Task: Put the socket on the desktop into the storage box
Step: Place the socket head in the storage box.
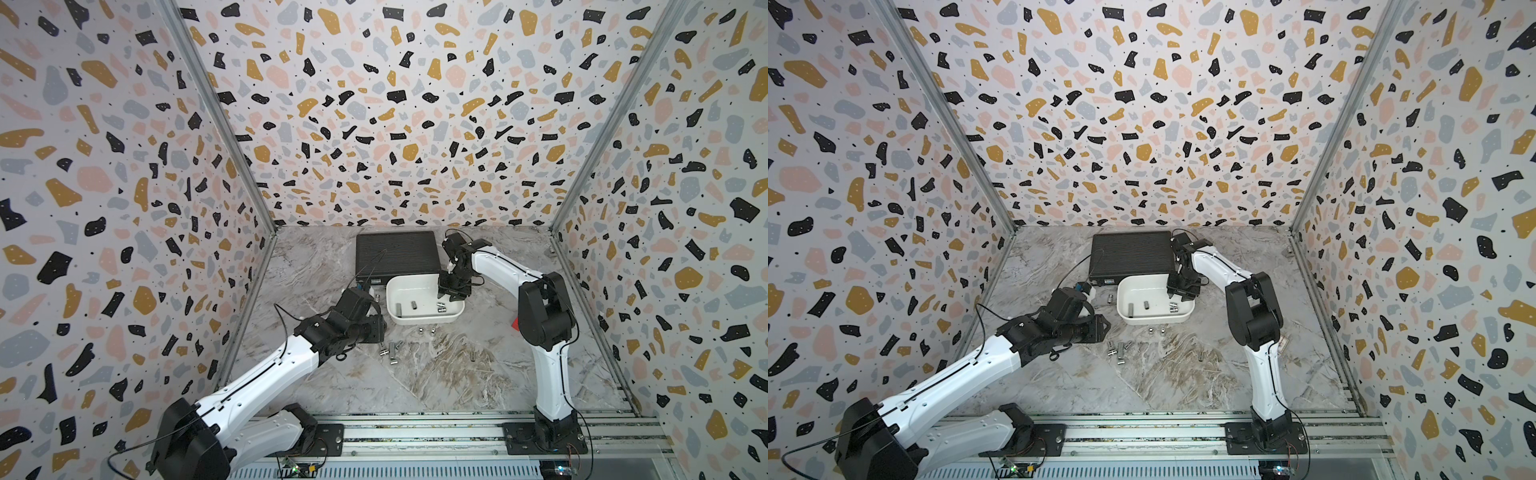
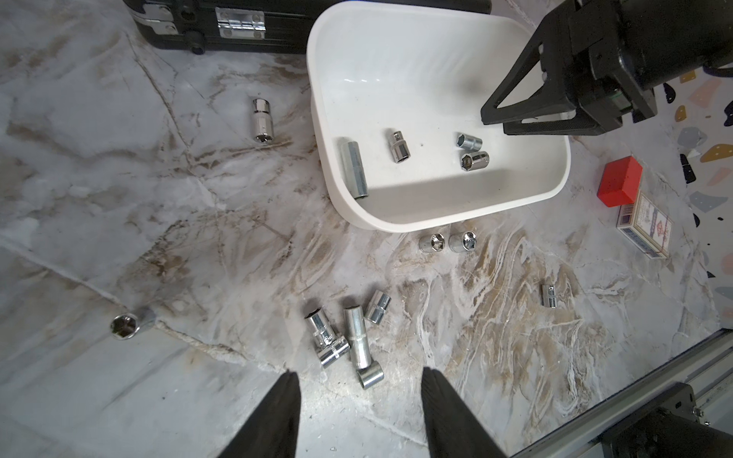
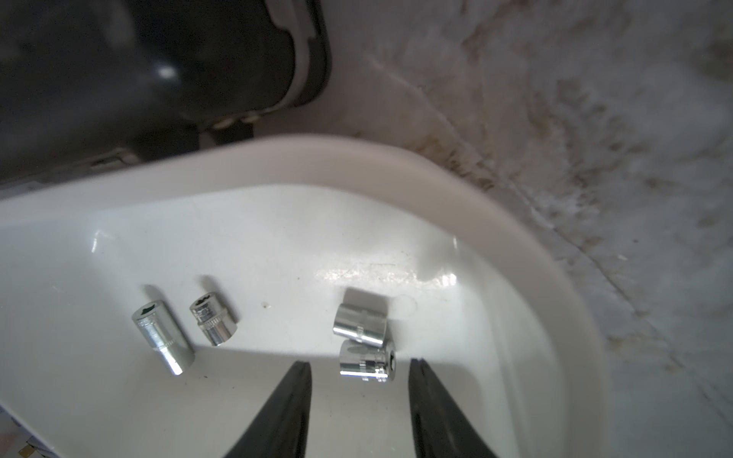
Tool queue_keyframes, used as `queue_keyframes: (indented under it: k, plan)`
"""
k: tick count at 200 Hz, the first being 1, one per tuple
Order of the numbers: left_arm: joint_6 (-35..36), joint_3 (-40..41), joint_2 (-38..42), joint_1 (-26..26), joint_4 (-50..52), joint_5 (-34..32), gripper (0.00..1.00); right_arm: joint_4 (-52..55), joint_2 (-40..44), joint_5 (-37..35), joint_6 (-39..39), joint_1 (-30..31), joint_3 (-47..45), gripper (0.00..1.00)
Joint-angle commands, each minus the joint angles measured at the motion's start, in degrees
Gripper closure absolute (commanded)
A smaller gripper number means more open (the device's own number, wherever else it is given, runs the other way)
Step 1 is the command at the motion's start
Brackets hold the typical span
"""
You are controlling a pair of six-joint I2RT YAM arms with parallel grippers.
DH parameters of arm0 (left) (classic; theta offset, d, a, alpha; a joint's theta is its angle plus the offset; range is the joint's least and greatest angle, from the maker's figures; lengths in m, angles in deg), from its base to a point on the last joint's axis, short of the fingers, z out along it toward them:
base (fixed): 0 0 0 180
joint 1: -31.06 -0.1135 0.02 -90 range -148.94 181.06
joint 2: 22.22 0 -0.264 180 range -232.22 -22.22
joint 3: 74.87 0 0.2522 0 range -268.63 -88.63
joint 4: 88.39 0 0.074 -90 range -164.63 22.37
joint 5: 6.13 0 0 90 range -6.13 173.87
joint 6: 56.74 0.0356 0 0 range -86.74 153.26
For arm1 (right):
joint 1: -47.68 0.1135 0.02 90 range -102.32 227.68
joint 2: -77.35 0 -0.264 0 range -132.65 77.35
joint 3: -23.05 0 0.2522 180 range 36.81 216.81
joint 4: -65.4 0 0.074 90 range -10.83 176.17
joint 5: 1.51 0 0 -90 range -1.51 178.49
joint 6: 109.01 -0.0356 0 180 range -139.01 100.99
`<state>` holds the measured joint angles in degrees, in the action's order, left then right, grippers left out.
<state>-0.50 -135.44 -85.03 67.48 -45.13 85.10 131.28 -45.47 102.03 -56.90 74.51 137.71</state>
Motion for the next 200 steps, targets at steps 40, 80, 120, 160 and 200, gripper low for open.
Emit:
queue_keyframes:
  k: [40,80,120,160,200]
  plan:
    - [0.35,0.88,0.62,-0.39,-1.89,3.23,0.46,-0.08,6.11,1.87,1.92,0.63,-0.60,0.55]
    - [2.27,-0.33,-0.42,-0.39,-2.36,9.22,0.45,-1.16,10.91,1.46,4.31,1.55,-3.60,0.54]
    - [4.75,-3.10,-4.13,-0.30,-0.24,18.04,0.44,-1.16,16.57,-0.85,6.42,1.88,-9.16,0.54]
    - [4.58,-3.86,-4.94,1.59,1.51,20.38,0.44,0.00,24.36,-3.09,6.89,1.92,-16.65,0.53]
    - [2.85,-2.59,-5.65,5.41,0.07,20.13,0.44,0.93,32.21,-4.55,6.47,1.97,-25.05,0.51]
